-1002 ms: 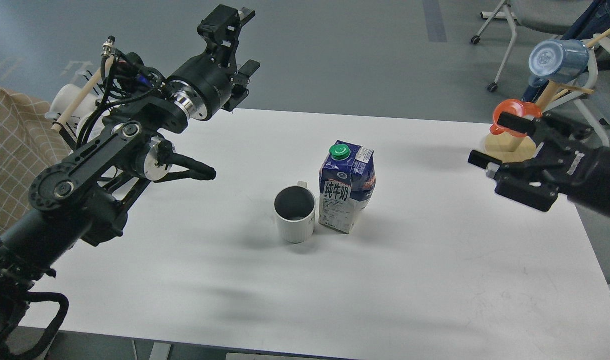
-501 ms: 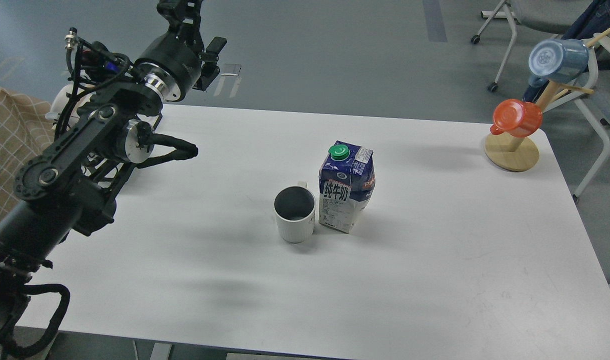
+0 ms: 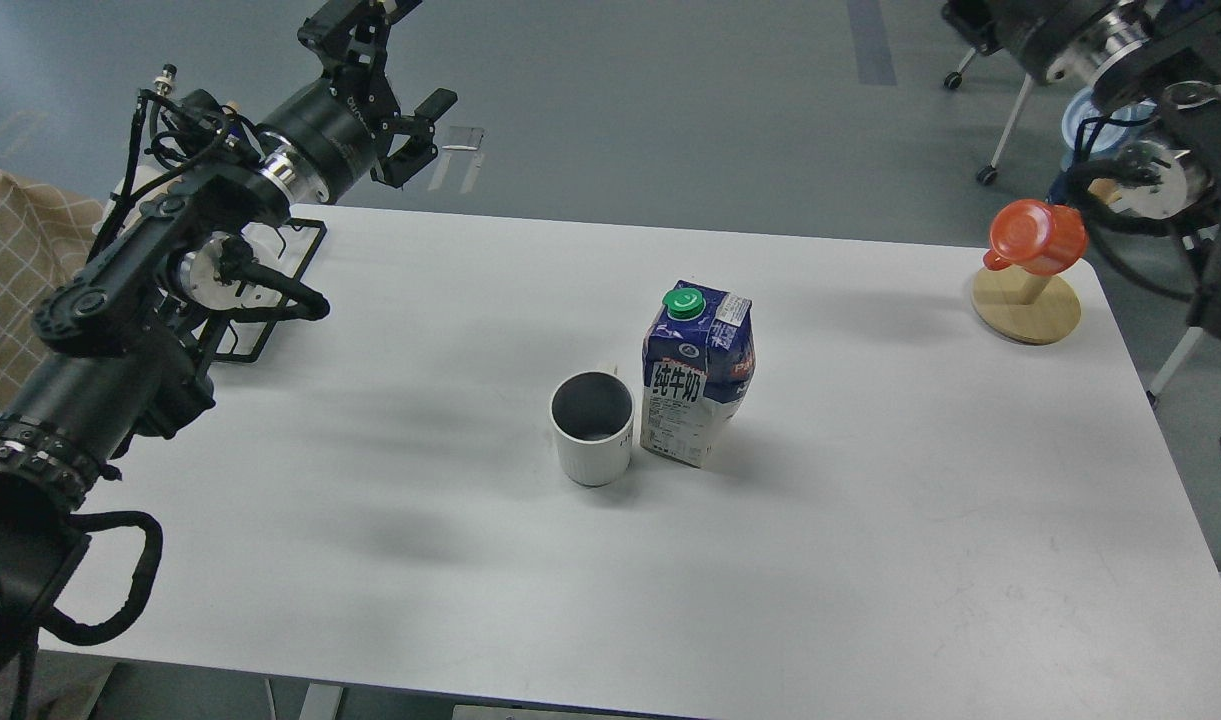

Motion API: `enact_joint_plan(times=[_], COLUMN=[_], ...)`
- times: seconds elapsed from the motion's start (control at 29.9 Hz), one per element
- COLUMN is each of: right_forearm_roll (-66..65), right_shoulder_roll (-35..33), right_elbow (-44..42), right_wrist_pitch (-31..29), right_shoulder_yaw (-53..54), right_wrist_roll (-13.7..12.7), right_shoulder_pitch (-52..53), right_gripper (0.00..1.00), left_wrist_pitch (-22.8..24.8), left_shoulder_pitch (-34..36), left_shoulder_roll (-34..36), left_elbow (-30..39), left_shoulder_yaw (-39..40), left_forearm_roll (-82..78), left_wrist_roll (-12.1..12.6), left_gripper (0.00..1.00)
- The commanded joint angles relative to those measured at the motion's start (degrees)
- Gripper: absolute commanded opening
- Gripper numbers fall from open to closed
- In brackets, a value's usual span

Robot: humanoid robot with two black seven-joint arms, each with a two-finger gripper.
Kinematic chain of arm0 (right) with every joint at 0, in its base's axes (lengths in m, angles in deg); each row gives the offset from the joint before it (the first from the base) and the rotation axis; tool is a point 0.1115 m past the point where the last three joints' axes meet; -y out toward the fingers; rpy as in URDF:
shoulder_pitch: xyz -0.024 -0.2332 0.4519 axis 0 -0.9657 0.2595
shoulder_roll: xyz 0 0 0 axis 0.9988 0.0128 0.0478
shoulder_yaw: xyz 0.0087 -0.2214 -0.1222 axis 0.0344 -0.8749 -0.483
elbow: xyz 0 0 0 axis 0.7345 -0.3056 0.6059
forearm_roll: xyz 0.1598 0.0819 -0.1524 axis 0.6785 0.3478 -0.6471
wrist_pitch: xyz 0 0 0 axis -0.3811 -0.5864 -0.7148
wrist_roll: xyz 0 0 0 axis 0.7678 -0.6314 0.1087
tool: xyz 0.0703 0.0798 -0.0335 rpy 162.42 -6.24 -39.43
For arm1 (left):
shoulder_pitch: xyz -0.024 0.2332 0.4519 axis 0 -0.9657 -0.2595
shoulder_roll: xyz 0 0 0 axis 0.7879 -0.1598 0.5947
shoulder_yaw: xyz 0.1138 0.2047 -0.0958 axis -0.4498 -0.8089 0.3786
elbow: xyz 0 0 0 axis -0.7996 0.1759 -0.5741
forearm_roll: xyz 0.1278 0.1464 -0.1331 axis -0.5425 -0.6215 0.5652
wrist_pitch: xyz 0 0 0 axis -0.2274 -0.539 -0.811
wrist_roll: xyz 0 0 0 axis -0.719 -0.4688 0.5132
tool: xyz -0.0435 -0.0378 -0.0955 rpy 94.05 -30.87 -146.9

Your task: Place cup and milk with both arms

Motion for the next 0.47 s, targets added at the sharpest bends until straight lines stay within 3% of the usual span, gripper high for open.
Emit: enact_joint_plan(times=[0.0,0.17,0.3,0.43], right_forearm_roll=[4.39,4.75,4.75,4.75], right_shoulder_roll=[4.64,8.35,8.70,8.61], right_elbow=[-0.21,-0.21,0.40,0.14], right_wrist_pitch=[-2.91,-2.77,-2.86,-2.77], right_shoulder_yaw=[3.60,7.65,8.27,10.11], right_wrist_roll=[0.02,0.02,0.02,0.02], right_shoulder_pitch=[-4.19,-8.25,-9.22,-9.92], right_gripper=[1.00,1.00,1.00,1.00], left_wrist_pitch=[0.79,0.79,0.79,-0.75], left_shoulder_pitch=[-0.28,-0.99,-1.25,-1.69], left_shoulder_roll=[-3.64,-7.08,-7.26,-7.35], left_elbow=[-2.33,-3.48,-3.66,-3.75], left_shoulder_yaw=[-0.19,-0.11,-0.55,-0.02], left_forearm_roll=[-0.27,-0.27,0.08,0.52], left_wrist_roll=[-0.49,-1.46,-3.65,-3.48], left_gripper=[0.98,0.98,0.99,0.99])
